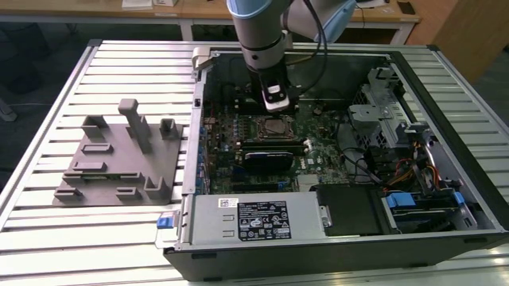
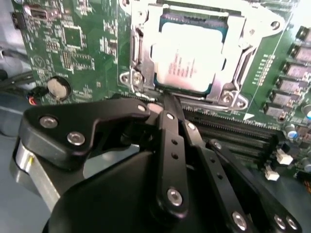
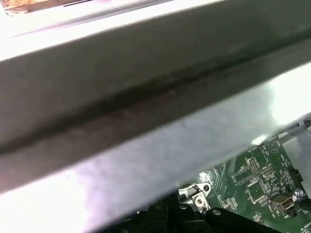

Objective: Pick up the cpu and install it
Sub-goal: 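Install the first cpu locking lever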

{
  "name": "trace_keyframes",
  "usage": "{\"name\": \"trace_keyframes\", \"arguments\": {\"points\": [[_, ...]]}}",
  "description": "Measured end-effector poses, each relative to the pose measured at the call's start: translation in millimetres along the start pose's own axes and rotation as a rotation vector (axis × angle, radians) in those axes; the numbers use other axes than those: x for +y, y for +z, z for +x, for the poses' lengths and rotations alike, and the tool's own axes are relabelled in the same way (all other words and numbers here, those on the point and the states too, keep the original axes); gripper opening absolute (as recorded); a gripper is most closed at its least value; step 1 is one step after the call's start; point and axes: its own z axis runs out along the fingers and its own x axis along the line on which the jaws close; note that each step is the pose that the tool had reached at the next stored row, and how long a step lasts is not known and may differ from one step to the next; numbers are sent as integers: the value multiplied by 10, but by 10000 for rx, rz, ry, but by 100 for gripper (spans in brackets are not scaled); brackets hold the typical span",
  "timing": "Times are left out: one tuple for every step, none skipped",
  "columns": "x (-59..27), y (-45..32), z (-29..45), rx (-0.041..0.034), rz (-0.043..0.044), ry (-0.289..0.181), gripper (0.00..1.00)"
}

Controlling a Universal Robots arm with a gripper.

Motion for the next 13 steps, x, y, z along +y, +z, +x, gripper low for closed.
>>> {"name": "trace_keyframes", "arguments": {"points": [[0, 1, -3, 2, -3, 1, 11], [0, 1, -3, 4, -6, 3, 11], [0, 0, -3, 6, -8, 4, 11], [0, -1, -4, 7, -10, 5, 11], [1, -4, -5, 7, -11, 4, 11], [2, -10, -7, 6, -8, 3, 11], [4, -18, -8, 6, -8, 4, 11], [6, -28, -10, 7, -9, 4, 11], [9, -41, -13, 7, -9, 4, 11], [11, -54, -16, 7, -9, 3, 11], [14, -68, -19, 7, -9, 3, 11], [18, -83, -22, 7, -9, 4, 11], [21, -97, -25, 7, -10, 3, 11]]}}
